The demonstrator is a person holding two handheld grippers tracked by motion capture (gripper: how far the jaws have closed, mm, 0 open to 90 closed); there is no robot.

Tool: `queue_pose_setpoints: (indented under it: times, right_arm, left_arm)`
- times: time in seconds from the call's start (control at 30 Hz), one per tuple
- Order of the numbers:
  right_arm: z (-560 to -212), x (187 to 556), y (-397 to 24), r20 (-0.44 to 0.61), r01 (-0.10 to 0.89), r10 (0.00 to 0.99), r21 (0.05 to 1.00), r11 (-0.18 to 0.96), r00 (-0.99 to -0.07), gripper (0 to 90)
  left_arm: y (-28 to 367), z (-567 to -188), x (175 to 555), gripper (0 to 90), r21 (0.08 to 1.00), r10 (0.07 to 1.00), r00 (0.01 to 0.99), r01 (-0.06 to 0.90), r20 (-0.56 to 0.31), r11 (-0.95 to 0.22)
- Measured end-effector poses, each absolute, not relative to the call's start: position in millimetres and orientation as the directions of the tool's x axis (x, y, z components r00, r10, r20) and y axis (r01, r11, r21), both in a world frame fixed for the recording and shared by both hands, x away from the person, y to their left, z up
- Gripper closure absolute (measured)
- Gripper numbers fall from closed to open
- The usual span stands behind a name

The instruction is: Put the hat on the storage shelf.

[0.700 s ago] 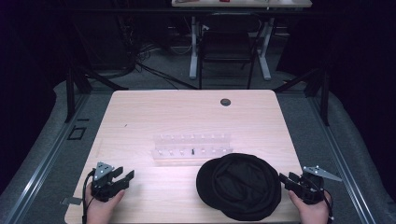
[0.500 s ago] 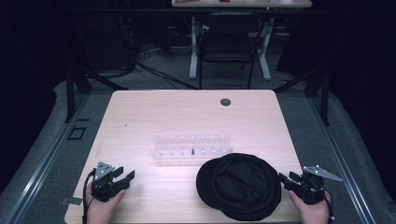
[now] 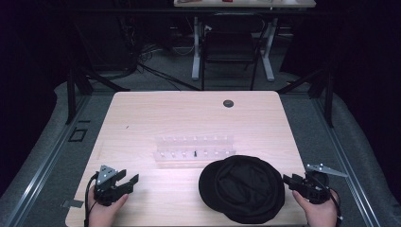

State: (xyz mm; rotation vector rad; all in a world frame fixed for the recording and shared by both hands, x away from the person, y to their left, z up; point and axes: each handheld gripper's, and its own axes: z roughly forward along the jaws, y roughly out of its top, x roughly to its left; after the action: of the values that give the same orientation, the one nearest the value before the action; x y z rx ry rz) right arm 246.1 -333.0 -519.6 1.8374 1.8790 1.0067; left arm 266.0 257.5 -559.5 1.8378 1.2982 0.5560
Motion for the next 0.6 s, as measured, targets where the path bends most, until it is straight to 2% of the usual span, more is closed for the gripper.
queue_pose_setpoints:
  times: [0.13, 0.23, 0.43, 0.6]
  right_arm:
    - [-514, 250, -331, 0.254, 0.765, 0.958, 0.641, -0.064, -0.132, 58.3]
    - [-508, 259, -330, 0.317, 0.839, 0.938, 0.541, -0.058, -0.140, 61.5]
    - [-499, 272, -324, 0.287, 0.888, 0.941, 0.459, 0.028, -0.177, 63.7]
    - [-495, 280, -322, 0.280, 0.908, 0.943, 0.416, 0.047, -0.178, 66.9]
  left_arm:
    - [256, -560, 266, 42.9, 0.806, 0.920, 0.381, 0.571, -0.093, -0.155]
    - [255, -560, 266, 42.9, 0.803, 0.917, 0.388, 0.573, -0.092, -0.163]
    - [254, -560, 266, 42.4, 0.802, 0.916, 0.391, 0.575, -0.093, -0.164]
    - [254, -561, 266, 42.2, 0.799, 0.915, 0.391, 0.579, -0.095, -0.164]
